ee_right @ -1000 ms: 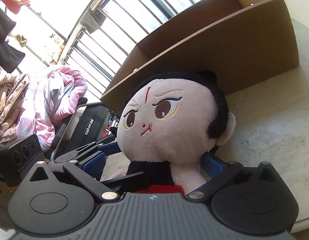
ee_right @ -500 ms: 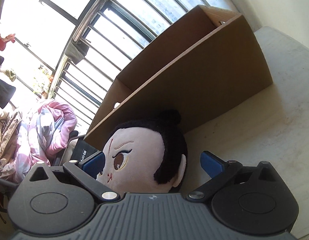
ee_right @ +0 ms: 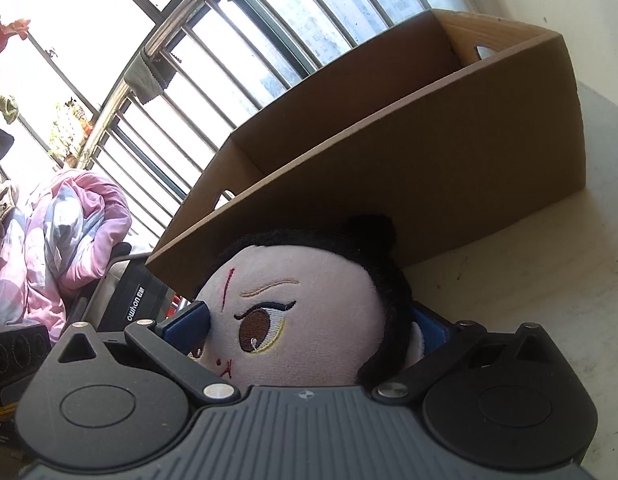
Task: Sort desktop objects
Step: 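Close the left tool on the doll's body while the right tool grips its head, then lift the plush doll with both tools and carry it over the box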
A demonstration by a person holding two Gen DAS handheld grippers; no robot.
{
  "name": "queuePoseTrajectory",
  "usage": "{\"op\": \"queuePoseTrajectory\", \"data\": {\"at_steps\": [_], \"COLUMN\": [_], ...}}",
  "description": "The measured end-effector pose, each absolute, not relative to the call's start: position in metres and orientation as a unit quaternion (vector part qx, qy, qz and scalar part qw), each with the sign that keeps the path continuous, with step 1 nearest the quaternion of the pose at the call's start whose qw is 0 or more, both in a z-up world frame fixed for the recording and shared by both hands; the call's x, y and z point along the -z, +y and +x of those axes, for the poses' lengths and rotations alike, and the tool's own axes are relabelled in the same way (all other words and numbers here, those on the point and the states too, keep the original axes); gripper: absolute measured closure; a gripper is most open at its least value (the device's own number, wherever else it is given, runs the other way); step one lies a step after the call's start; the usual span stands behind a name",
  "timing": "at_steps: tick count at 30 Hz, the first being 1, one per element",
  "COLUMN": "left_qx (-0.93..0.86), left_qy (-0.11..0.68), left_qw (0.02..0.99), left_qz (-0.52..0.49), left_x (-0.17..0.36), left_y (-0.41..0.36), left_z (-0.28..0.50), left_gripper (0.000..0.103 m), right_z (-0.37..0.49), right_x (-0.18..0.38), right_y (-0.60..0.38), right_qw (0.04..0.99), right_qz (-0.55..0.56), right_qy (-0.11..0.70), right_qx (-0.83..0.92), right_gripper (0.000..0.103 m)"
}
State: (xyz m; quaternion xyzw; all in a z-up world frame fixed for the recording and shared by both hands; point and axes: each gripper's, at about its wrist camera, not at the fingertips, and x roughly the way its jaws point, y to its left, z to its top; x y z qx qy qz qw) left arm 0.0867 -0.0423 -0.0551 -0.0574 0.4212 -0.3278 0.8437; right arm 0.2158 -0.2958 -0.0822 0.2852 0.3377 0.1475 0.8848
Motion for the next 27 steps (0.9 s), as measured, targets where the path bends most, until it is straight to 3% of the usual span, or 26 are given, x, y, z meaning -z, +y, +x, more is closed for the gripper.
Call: {"op": "queuePoseTrajectory", "data": {"at_steps": [17, 27], "left_qx": [0.309, 0.307], "left_qy": [0.417, 0.404], "left_qw": [0.853, 0.861], "left_qz": [-0.054, -0.042], "left_x": [0.048, 0.050], "left_y": [-0.047, -0.062], "left_z": [0.089, 0.095], "left_gripper": [0.000, 0.000], "right_z": [0.213, 0.224], "right_x": [0.092, 0.090], "right_y": [-0.300, -0.317], "right_qw": [0.879, 0.846], "right_qz": [0.316, 0.348], "right_qy": [0.326, 0.372], "right_qx": [-0.145, -0.160], "right_gripper": [0.000, 0.000]}}
